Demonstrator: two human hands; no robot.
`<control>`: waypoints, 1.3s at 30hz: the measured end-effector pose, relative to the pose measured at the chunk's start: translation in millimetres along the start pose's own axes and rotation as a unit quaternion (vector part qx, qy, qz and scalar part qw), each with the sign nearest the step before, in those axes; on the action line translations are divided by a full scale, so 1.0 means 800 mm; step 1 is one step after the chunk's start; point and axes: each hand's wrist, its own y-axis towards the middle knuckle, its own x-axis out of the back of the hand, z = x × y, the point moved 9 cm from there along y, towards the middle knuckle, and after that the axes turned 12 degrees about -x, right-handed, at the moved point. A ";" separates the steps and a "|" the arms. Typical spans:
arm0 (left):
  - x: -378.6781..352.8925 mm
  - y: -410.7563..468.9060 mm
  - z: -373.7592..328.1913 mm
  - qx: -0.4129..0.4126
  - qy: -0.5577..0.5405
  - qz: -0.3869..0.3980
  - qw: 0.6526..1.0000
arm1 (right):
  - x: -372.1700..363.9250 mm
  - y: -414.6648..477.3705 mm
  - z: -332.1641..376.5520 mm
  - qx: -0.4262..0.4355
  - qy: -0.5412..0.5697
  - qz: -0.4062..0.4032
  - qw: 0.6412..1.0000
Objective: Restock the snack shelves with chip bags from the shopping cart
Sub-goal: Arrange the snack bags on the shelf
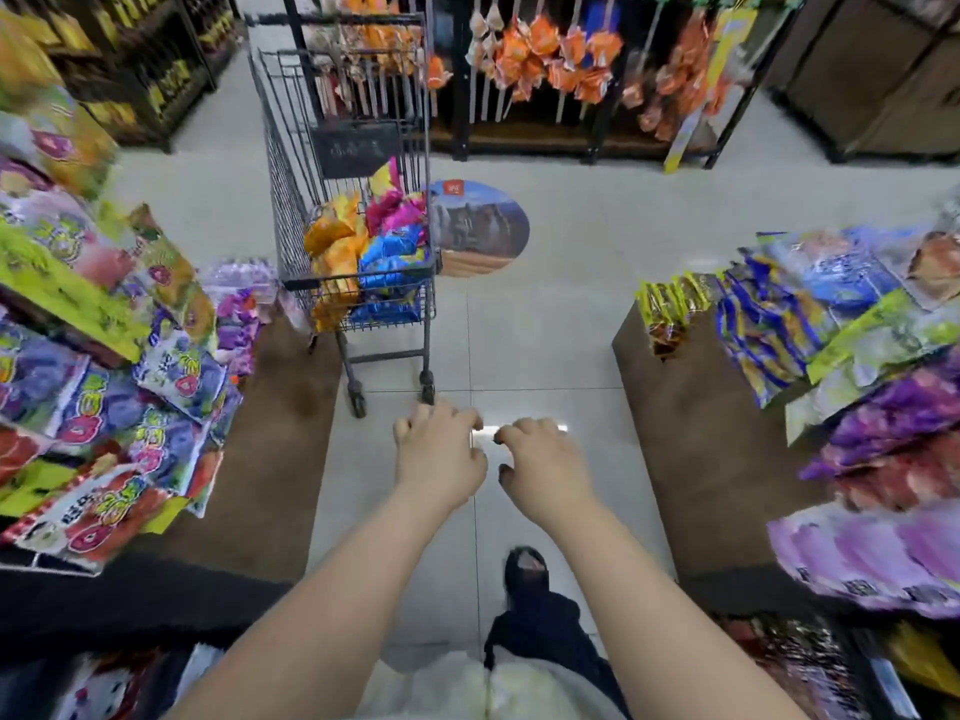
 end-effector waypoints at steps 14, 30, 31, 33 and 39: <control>0.121 0.356 0.142 0.178 0.020 -0.076 0.981 | 0.118 0.428 0.056 0.169 0.028 0.007 0.985; 0.188 0.581 0.435 0.269 -0.026 -0.069 0.960 | 0.126 0.788 0.260 0.216 0.025 0.078 0.973; 0.194 0.597 0.451 0.272 -0.030 -0.068 0.959 | 0.128 0.808 0.269 0.207 0.036 0.084 0.974; 0.189 0.622 0.479 0.285 -0.058 -0.062 0.955 | 0.119 0.840 0.282 0.198 0.036 0.107 0.974; 0.100 0.647 0.544 0.401 -0.204 -0.047 0.892 | 0.043 0.927 0.305 0.232 -0.014 0.222 0.947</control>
